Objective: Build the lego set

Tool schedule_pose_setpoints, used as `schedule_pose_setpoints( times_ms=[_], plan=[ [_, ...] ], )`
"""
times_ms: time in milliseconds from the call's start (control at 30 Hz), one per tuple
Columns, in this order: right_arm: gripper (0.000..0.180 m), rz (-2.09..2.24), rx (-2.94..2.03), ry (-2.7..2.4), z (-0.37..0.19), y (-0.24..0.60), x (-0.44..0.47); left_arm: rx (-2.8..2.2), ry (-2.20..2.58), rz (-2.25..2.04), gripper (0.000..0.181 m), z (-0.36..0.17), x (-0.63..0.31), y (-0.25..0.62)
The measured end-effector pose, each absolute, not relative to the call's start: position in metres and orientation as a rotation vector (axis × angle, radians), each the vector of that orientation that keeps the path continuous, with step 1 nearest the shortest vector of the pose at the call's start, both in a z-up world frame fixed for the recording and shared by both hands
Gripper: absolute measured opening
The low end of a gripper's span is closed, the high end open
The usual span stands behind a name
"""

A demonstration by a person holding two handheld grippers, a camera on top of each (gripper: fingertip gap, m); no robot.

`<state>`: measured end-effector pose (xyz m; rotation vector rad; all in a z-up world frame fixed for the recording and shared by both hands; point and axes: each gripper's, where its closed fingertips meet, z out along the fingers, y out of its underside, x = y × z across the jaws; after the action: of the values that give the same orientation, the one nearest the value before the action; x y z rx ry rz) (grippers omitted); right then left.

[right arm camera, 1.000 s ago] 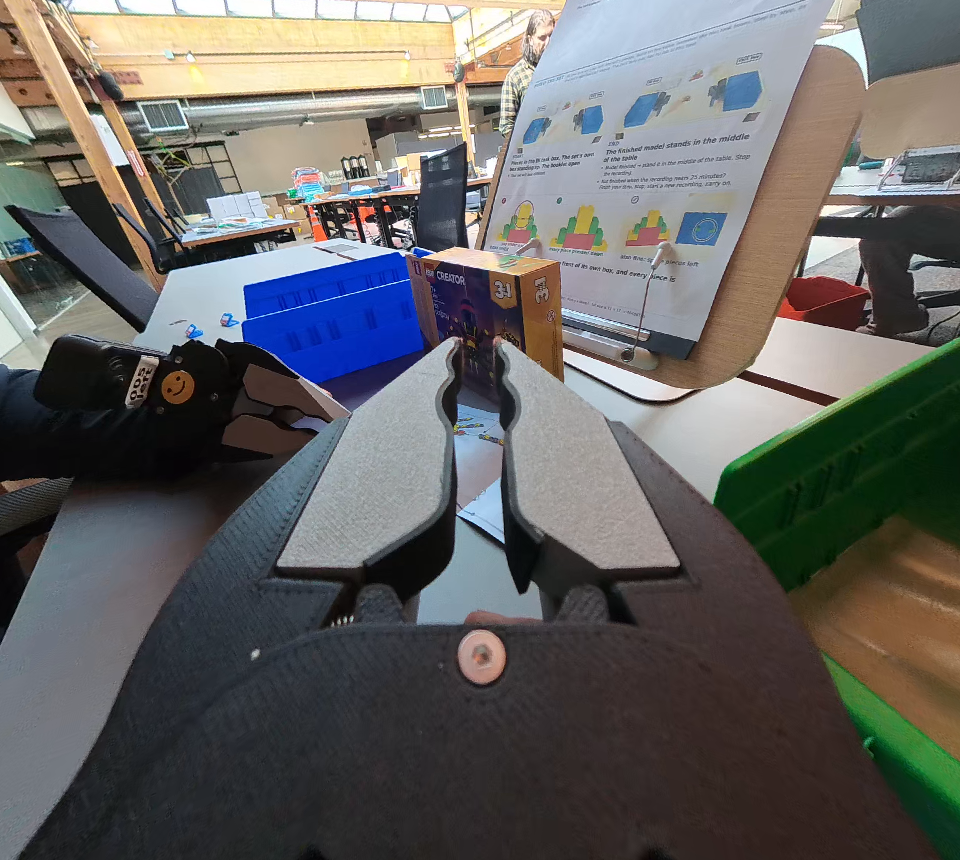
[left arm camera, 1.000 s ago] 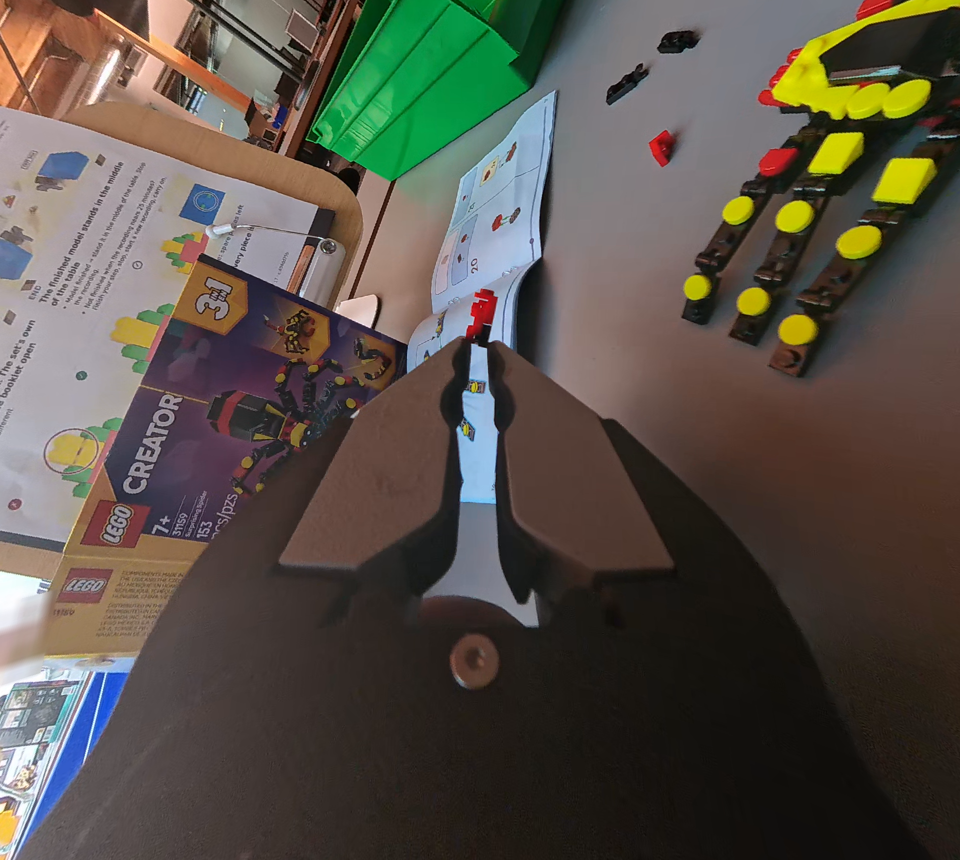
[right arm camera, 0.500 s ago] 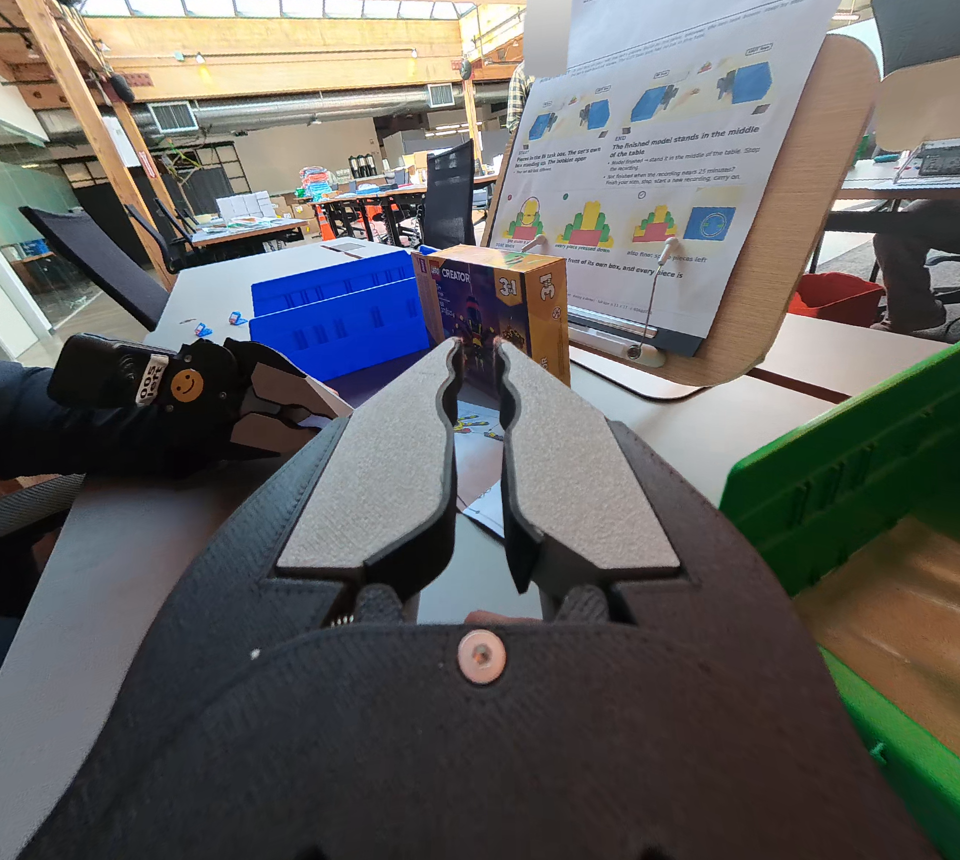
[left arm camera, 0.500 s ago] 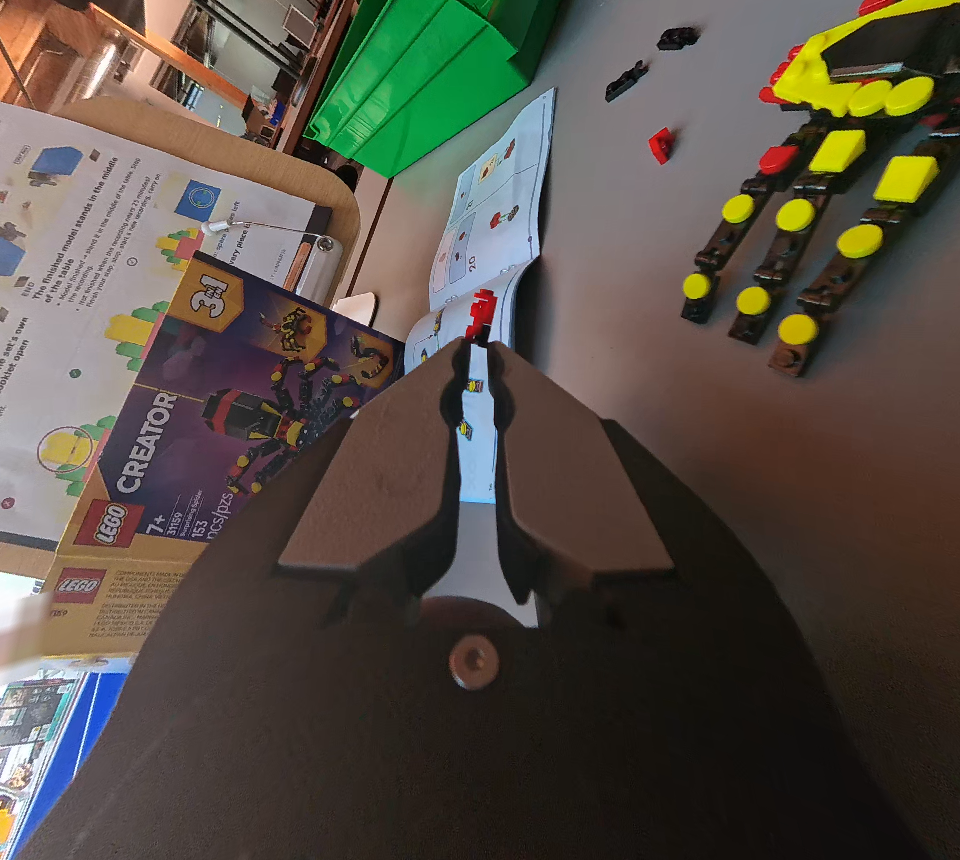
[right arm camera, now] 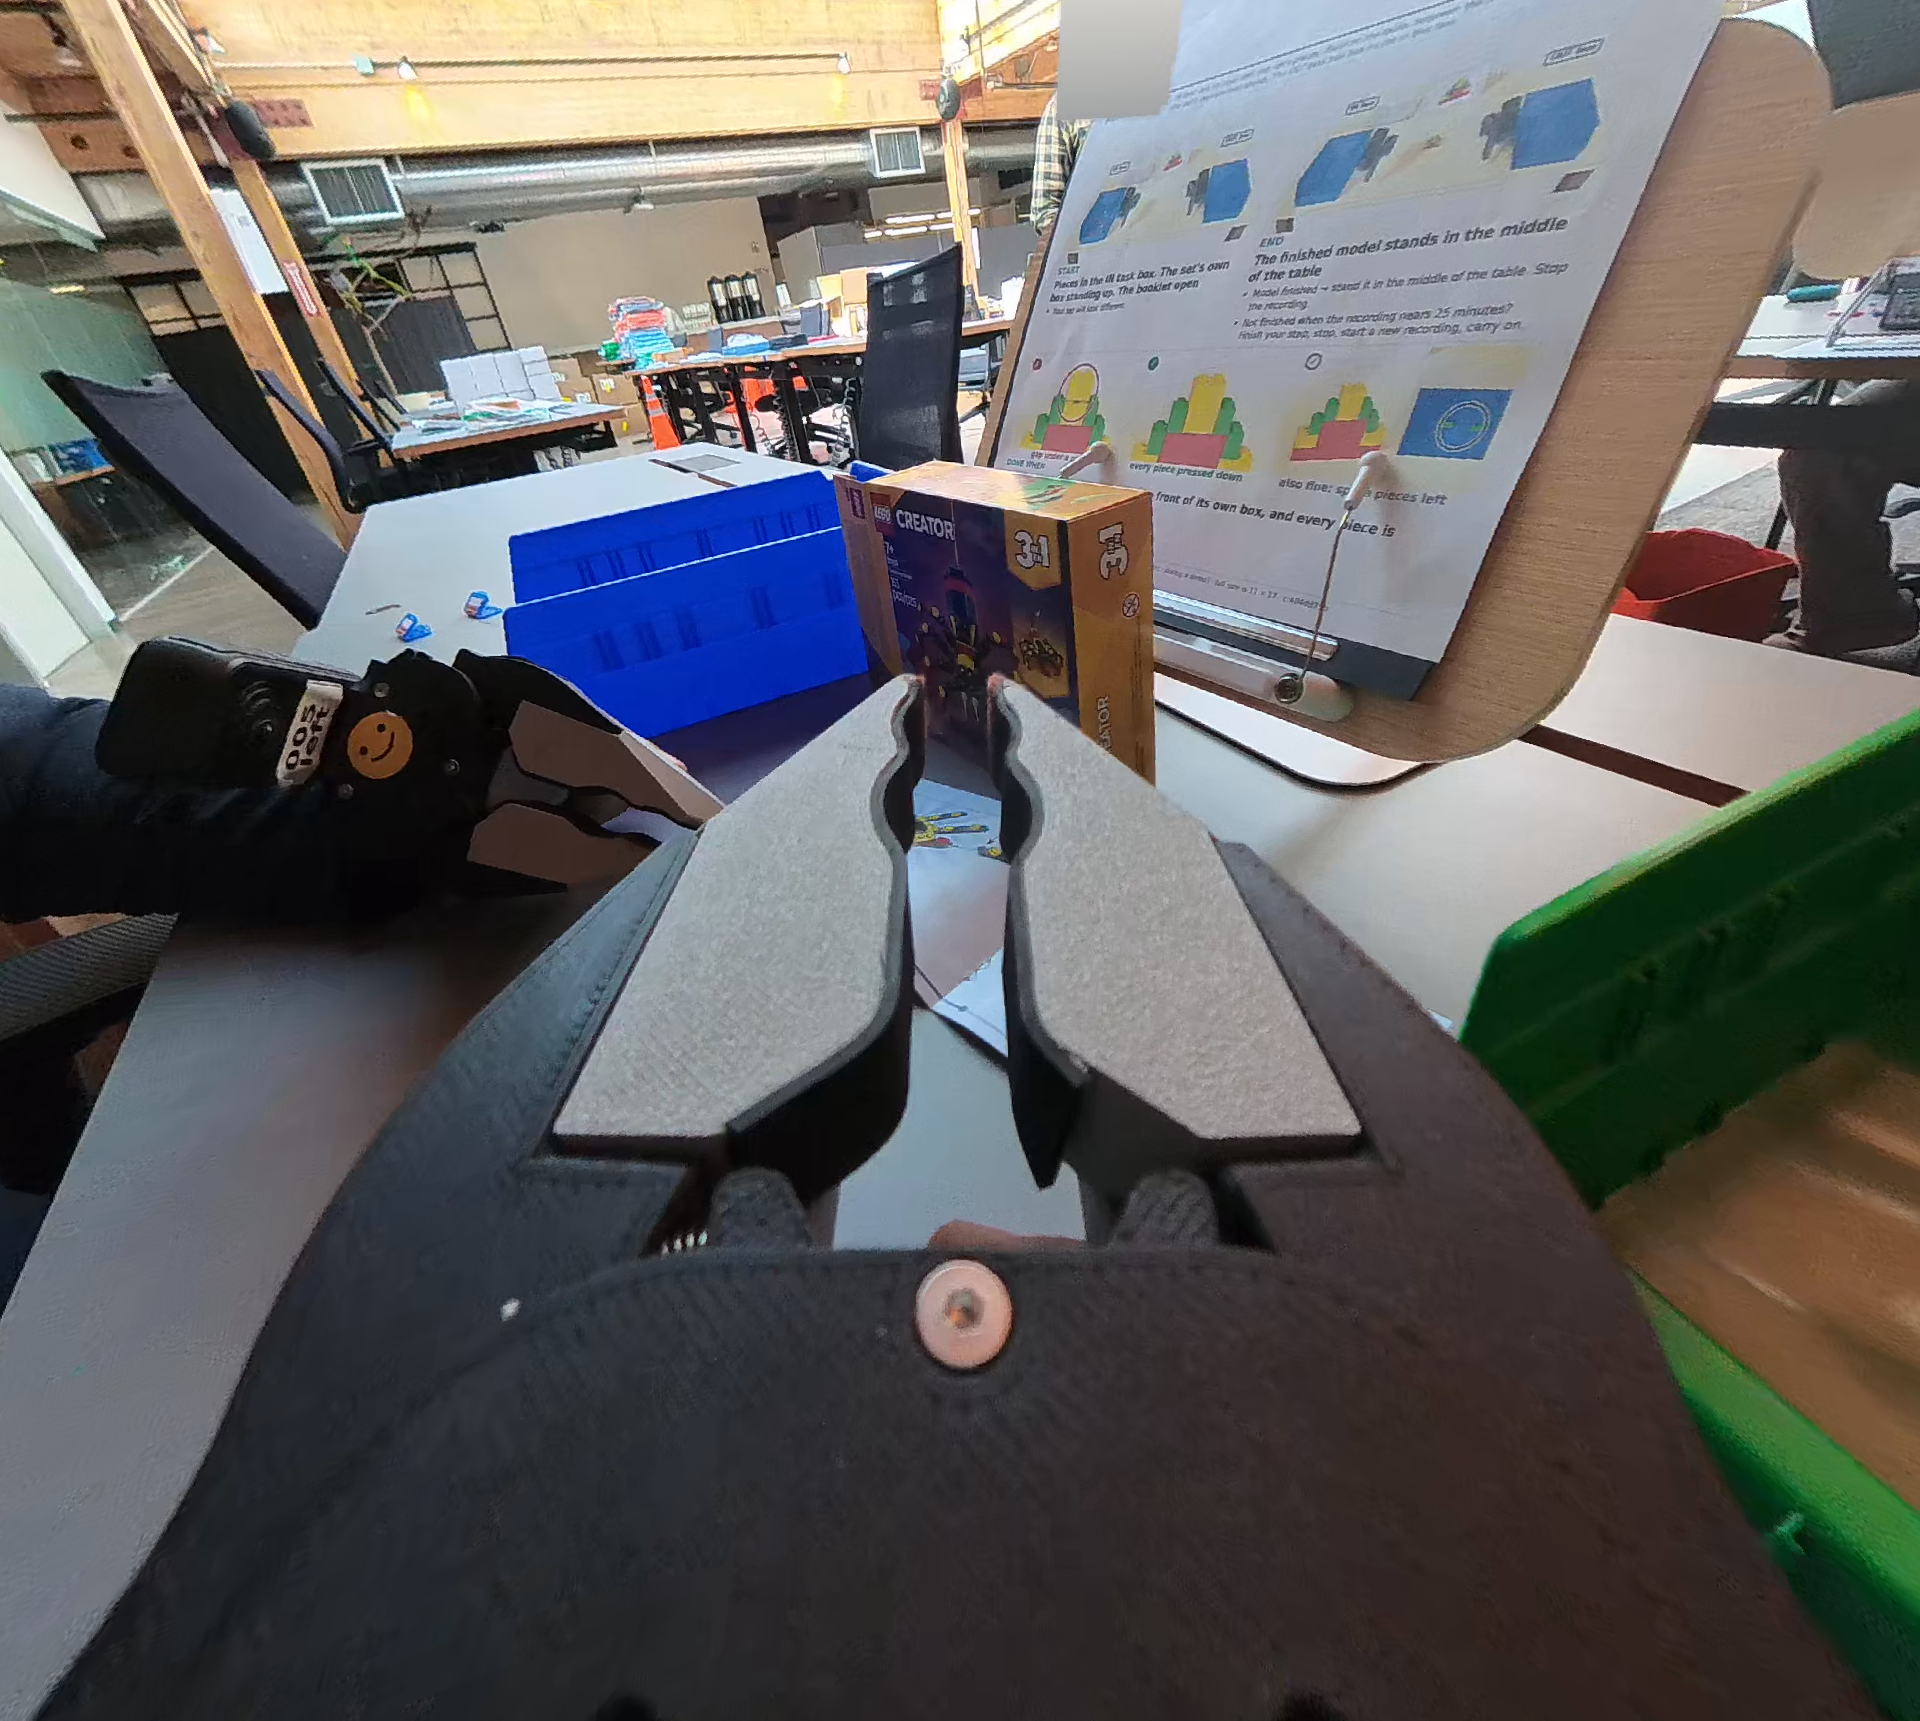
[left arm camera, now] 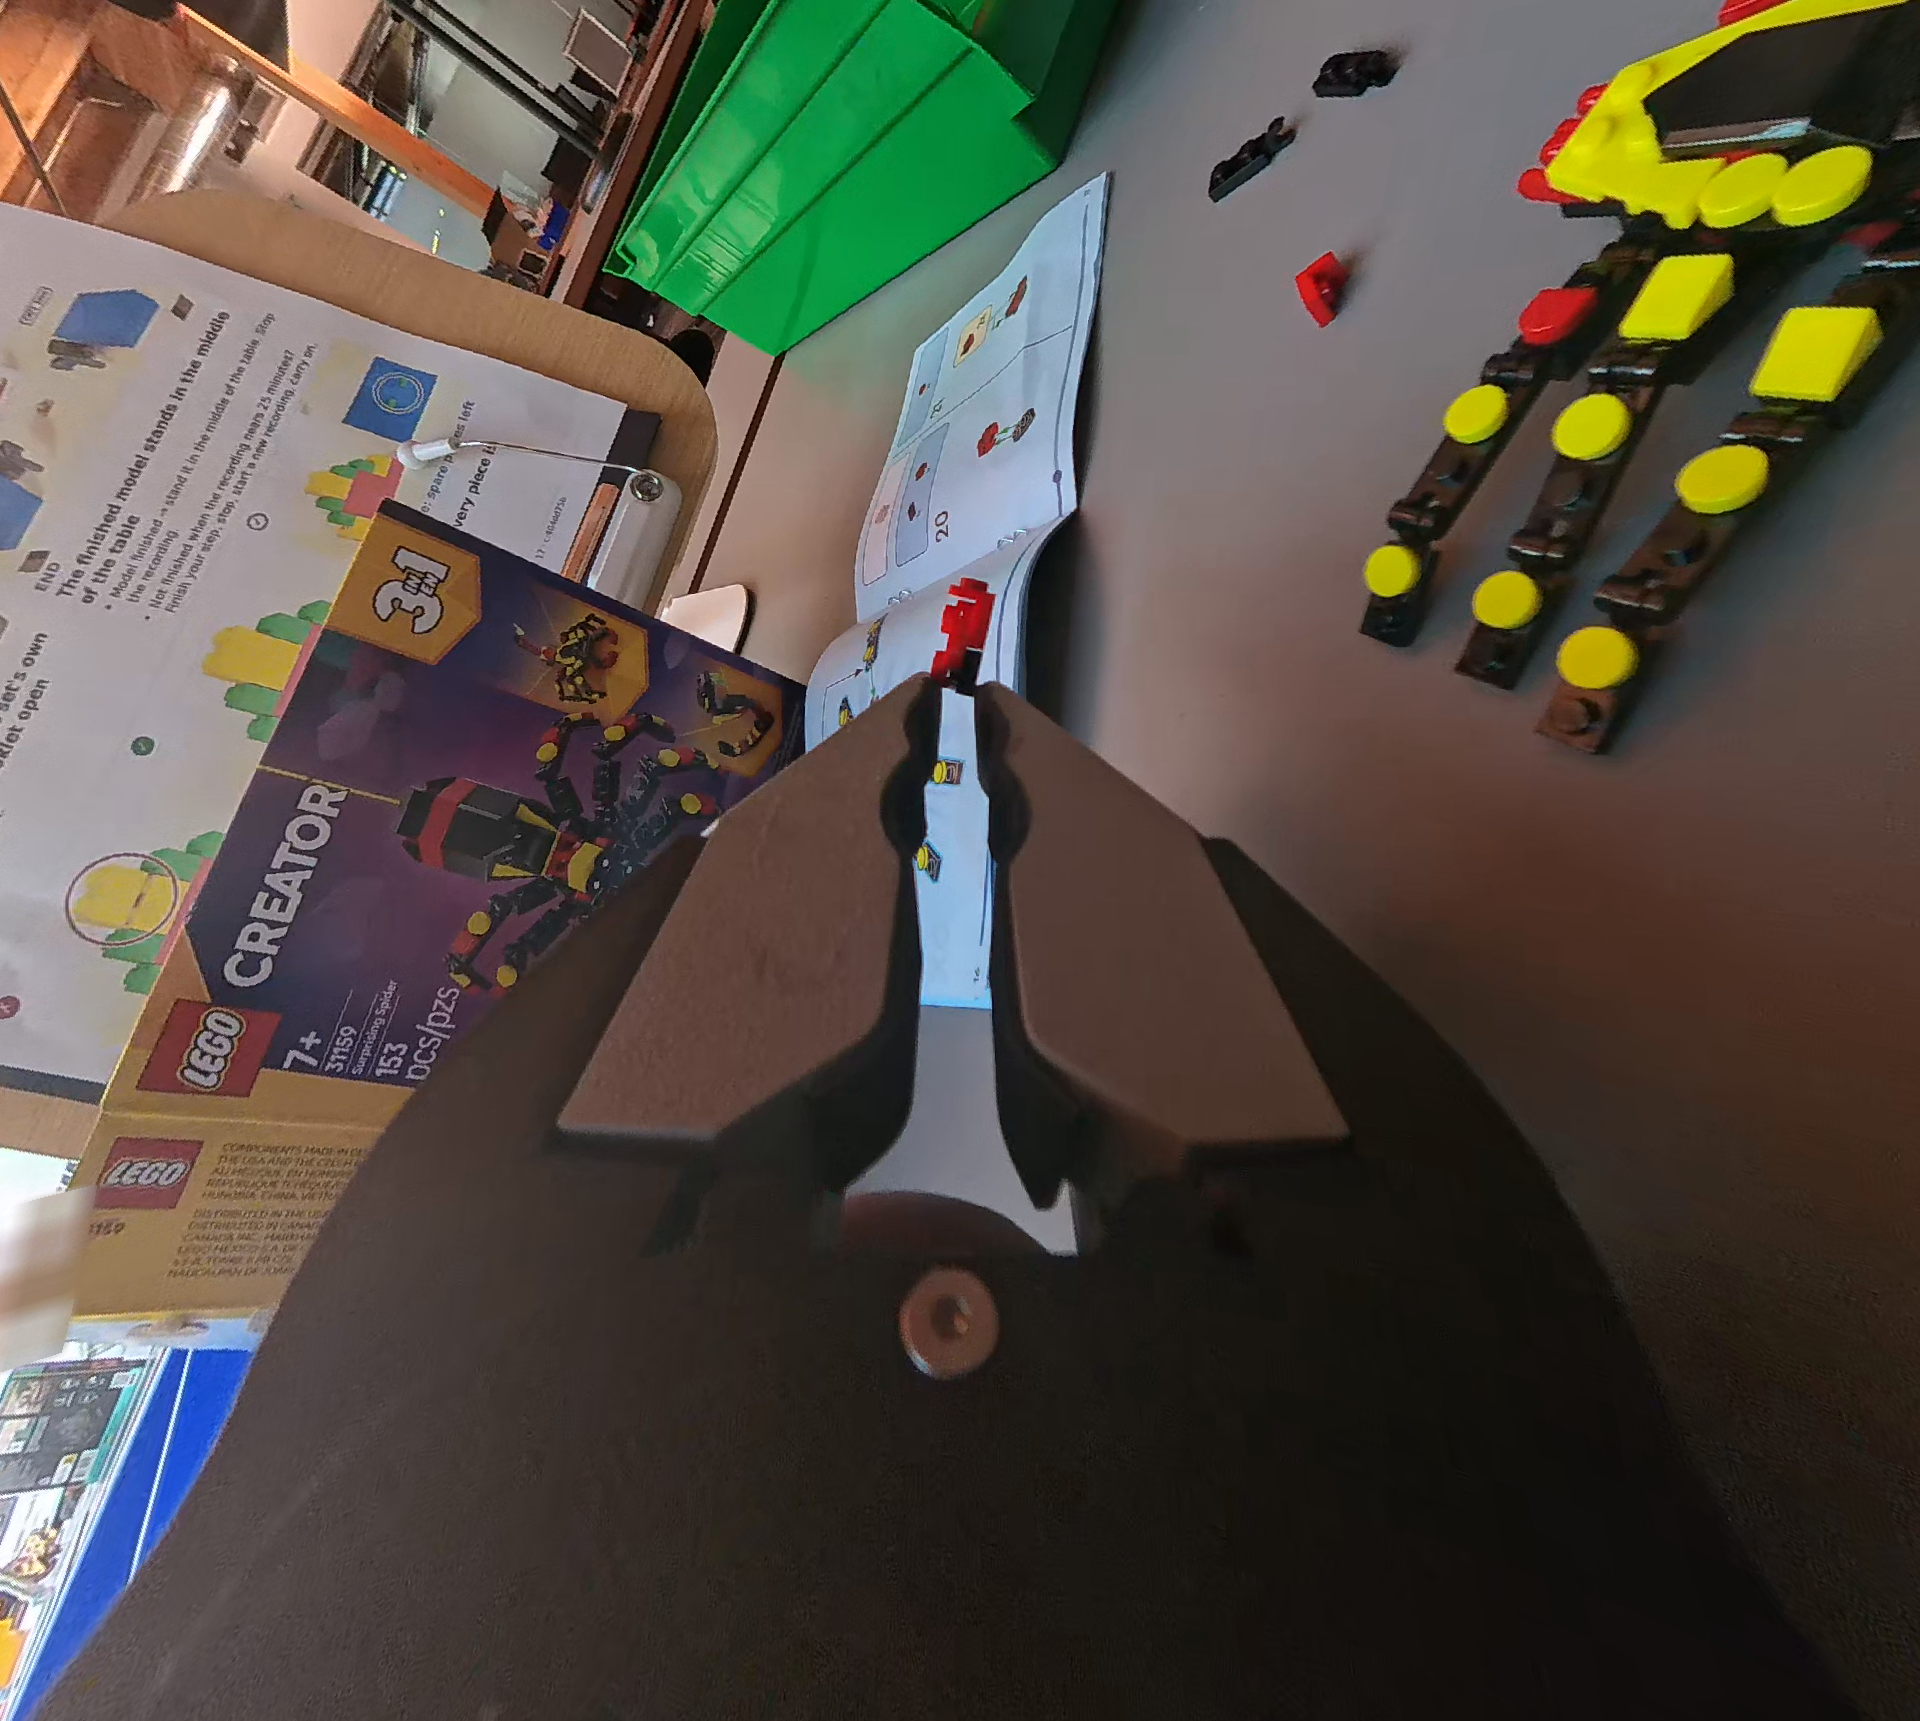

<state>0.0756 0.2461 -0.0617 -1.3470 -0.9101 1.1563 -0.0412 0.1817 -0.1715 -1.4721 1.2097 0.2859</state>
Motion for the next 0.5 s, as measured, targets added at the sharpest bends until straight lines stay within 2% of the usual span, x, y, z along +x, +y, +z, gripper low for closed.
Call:
schedule_pose_setpoints(
  times_ms=[500],
  plan=[
    [0.015, 1.111, -1.403, -1.354, -0.113, 0.197, 0.029, -1.42, 1.238, 0.3, 0.003, -0.171, -0.037, 0.18]
  ],
)
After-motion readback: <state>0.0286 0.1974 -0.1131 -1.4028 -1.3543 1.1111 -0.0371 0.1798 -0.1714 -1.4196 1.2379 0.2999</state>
